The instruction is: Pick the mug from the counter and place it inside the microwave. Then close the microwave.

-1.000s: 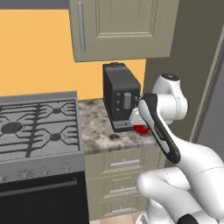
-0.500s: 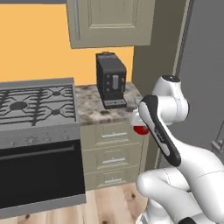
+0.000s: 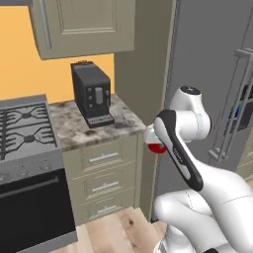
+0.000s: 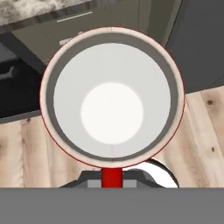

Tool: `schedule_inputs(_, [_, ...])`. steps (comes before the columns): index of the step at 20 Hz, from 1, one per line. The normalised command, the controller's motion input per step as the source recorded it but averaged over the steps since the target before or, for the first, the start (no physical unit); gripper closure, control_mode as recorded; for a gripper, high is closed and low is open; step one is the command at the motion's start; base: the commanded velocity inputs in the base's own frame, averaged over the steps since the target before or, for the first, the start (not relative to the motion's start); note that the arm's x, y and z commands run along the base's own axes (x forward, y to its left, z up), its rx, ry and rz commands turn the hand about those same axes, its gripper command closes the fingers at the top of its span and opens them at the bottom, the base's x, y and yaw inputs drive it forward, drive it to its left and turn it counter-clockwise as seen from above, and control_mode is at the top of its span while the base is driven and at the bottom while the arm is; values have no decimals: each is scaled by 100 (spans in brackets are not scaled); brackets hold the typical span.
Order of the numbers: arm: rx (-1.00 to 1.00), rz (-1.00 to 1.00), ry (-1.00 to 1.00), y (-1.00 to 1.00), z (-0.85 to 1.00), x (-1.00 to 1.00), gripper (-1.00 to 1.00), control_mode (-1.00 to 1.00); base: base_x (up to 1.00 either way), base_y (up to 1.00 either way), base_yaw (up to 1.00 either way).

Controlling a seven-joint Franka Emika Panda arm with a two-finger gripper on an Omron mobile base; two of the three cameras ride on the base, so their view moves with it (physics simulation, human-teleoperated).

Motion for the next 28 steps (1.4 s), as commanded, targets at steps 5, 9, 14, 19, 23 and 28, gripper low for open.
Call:
schedule_inputs(5, [0, 0, 0, 0, 0, 0, 100, 100, -25, -16, -34])
schedule_inputs(9, [0, 0, 0, 0, 0, 0, 100, 100, -11, -51, -28])
schedule_inputs(14, [0, 0, 0, 0, 0, 0, 100, 100, 18, -83, -5])
schedule_inputs(19, [0, 0, 0, 0, 0, 0, 100, 100, 21, -100, 0])
schedule_inputs(23, [0, 0, 0, 0, 0, 0, 100, 100, -1, -100, 0])
schedule_inputs(28, [0, 0, 0, 0, 0, 0, 100, 100, -8, -100, -2])
